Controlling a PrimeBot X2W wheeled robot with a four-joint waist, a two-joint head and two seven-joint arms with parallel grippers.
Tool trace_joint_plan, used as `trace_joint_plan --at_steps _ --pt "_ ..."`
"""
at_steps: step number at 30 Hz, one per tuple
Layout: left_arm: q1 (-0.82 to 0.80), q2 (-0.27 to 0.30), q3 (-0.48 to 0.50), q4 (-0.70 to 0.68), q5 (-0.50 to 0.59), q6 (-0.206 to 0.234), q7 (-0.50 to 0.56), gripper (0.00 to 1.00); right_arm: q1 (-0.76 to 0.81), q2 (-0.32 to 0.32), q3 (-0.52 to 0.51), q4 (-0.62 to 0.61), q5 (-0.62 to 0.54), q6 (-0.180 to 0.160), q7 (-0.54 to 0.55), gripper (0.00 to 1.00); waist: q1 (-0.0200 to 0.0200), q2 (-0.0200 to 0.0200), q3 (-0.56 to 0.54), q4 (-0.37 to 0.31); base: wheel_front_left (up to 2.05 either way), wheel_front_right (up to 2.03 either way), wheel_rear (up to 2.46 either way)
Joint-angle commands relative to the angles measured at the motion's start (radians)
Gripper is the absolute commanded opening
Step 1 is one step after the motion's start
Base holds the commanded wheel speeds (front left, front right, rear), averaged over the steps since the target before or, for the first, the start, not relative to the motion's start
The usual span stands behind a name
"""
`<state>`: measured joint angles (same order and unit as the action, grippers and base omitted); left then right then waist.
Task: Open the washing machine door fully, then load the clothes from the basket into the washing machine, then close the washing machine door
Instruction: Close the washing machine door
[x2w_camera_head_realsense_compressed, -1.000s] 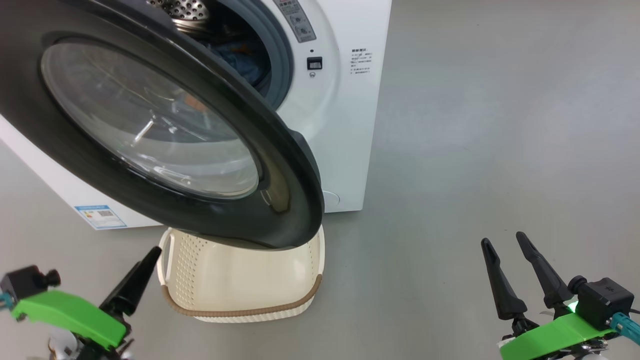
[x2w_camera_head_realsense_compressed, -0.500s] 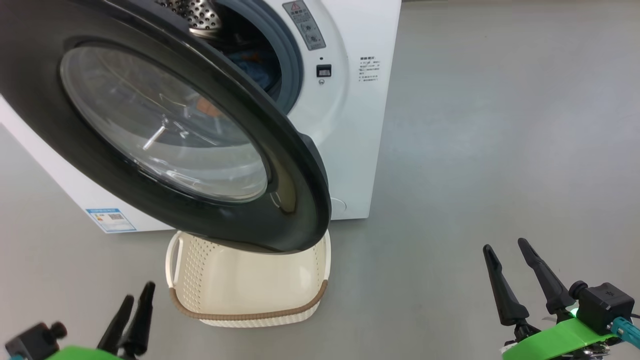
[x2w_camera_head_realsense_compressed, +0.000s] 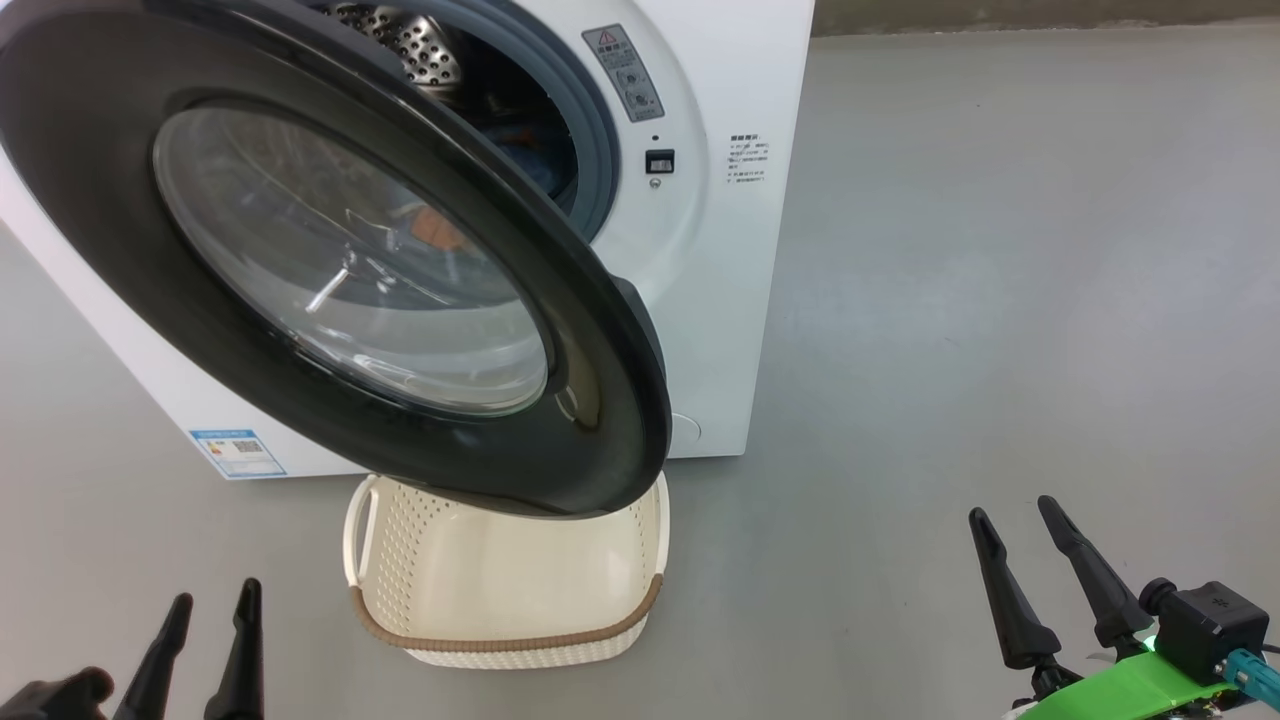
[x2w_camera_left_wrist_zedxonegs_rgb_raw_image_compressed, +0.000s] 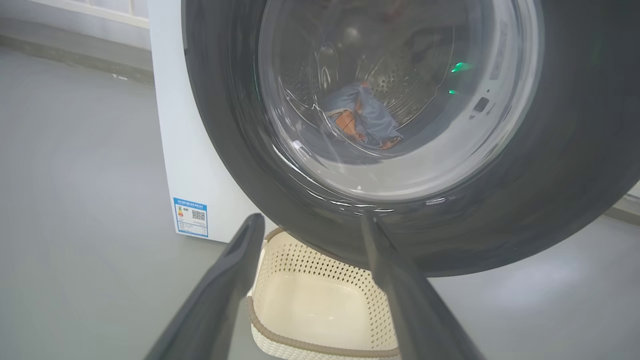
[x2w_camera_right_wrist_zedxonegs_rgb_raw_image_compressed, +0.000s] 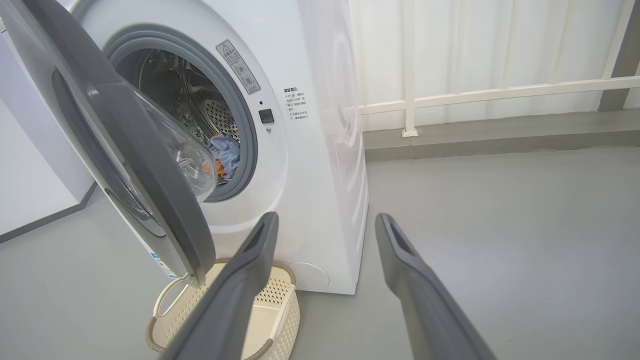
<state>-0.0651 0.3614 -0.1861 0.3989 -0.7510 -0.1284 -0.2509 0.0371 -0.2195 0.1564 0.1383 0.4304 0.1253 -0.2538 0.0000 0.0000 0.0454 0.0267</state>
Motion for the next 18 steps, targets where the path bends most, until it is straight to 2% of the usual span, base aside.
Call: trace_joint_plan --at_steps 1,5,8,18 --pt "-0.018 0.02 0.054 -0.032 0.031 -0.002 -0.011 1.0 0.0 -0.019 0.015 -0.024 -0.002 0.005 -0.008 1.0 0.0 0.0 0.0 0.0 0.0 0.0 0.0" --pt "0.016 -0.042 0.148 -0.082 0.184 -0.002 -0.011 1.0 -0.001 -0.019 0.012 -0.024 -0.002 0.005 -0.008 1.0 0.0 0.0 0.0 -0.001 0.0 0.0 0.0" --pt "0.037 -0.072 0.171 -0.103 0.244 -0.002 -0.011 1.0 -0.003 -0.019 0.011 -0.023 -0.002 0.005 -0.008 1.0 0.0 0.0 0.001 -0.002 0.0 0.0 0.0" --pt "0.056 -0.118 0.225 -0.118 0.318 -0.002 -0.011 1.0 -0.005 -0.017 0.006 -0.021 -0.004 0.005 -0.008 1.0 0.0 0.0 0.001 -0.007 0.0 0.0 0.0"
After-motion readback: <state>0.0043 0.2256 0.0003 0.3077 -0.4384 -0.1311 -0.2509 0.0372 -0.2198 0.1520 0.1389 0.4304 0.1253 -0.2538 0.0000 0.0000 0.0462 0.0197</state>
